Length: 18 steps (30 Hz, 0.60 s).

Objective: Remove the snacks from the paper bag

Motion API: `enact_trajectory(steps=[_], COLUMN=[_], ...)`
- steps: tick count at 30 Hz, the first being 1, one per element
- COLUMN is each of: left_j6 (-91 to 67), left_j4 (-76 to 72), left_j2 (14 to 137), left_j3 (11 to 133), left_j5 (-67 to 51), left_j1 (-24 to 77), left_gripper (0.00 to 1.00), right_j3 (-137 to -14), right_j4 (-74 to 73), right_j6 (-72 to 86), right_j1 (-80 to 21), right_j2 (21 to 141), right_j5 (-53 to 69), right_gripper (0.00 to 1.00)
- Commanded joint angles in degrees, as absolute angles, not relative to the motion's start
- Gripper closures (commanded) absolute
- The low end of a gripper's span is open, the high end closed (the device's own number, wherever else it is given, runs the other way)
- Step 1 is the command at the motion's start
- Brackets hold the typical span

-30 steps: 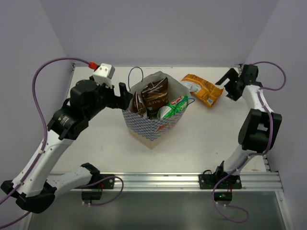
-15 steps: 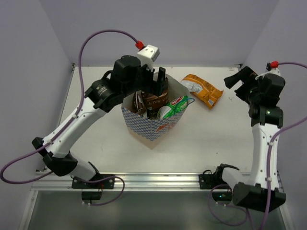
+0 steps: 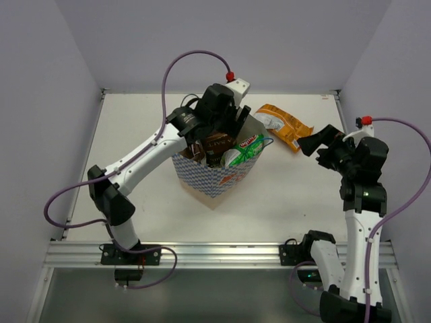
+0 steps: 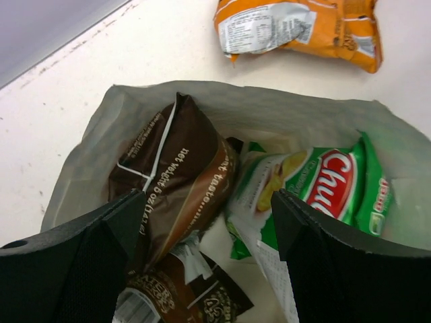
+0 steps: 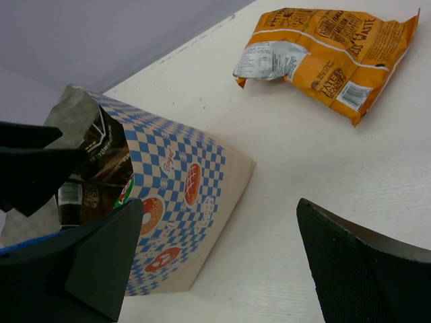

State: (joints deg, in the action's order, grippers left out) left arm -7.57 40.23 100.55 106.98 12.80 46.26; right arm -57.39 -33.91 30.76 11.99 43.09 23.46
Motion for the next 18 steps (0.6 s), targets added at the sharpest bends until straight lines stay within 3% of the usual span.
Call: enact_trajectory(steps=[1,18], left_j6=[-1.85,2.99], left_j4=[35.86,27.42], left_j2=[102.91,109.42], left_j3=[107.40,106.61], left_j5=[17.65,12.04], left_j1=[46.14,42.36], left_gripper=[0.18,0.14], right_j3=[-56.87,-55.64], right_j4=[-34.54,-35.07], right_j6=[28.83,26.46], right_j1=[11.69,10.72], right_j2=[40.88,38.94], right_j5=[26.63,28.65], right_gripper=[0.01,0.01])
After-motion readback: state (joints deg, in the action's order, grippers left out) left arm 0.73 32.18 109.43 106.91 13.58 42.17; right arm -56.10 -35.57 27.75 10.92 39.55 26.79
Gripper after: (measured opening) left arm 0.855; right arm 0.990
